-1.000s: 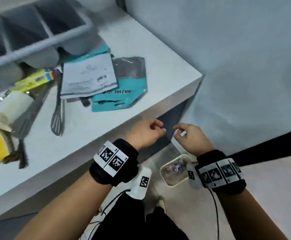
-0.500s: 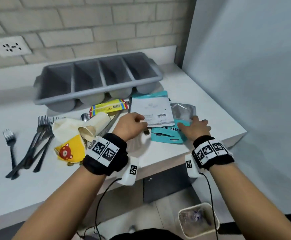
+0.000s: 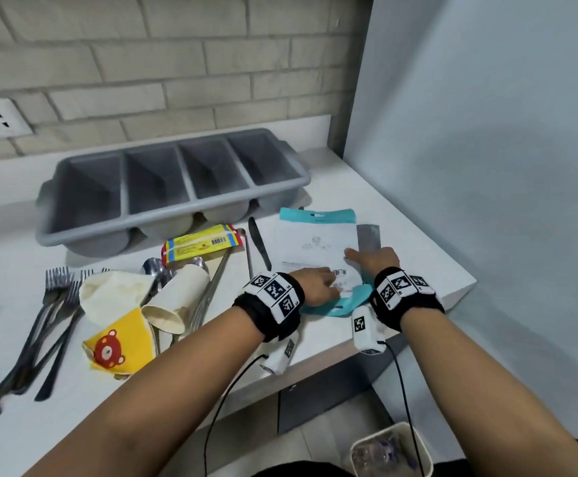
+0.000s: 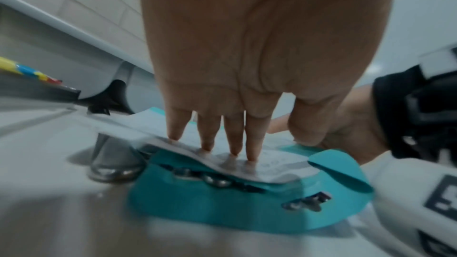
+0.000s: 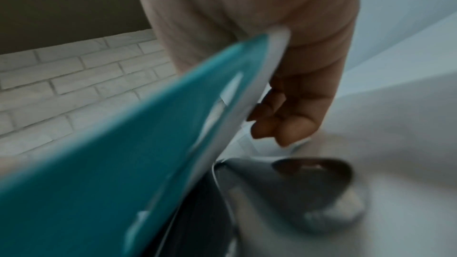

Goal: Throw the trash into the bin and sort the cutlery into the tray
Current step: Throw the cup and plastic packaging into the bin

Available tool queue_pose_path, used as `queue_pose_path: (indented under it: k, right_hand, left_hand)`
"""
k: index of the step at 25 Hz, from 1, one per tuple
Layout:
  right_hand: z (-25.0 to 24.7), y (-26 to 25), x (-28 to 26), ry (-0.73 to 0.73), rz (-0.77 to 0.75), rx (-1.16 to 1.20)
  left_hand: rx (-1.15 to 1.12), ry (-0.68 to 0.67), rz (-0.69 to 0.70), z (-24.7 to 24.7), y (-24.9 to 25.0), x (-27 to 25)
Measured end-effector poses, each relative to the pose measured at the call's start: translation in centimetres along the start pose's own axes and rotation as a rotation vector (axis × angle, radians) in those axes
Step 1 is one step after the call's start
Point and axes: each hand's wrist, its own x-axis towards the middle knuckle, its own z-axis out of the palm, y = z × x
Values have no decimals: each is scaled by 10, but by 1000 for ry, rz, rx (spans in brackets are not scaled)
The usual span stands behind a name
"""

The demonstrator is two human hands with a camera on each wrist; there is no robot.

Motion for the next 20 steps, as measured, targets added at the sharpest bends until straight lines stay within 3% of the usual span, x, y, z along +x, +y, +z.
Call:
queue_pose_path:
  k: [3, 5, 8, 9, 11, 13, 18, 20]
  right_hand:
    - [1, 6, 9, -115, 4, -66]
    - [2, 9, 14, -169, -22, -88]
    - [0, 8, 20, -228, -139, -139]
    - [2, 8, 24, -240, -174, -178]
    - [5, 8, 29, -260, -222, -219]
    - [6, 8, 24, -276, -242, -185]
    - [1, 9, 5, -252, -259, -4]
    - [-3, 10, -3, -237, -279, 63]
  left_hand:
    - [-46, -7, 6, -7, 9, -19]
    - [-87, 101, -60, -26, 8, -44]
    - [-82, 367, -330, -58, -20, -99]
    - [-30, 396, -470, -67, -28, -120]
    - [76, 365, -746, -80, -32, -156]
    - [67, 353, -884, -86, -28, -180]
    - [-16, 172, -903, -86, -22, -206]
    - [-50, 192, -914, -85, -25, -210]
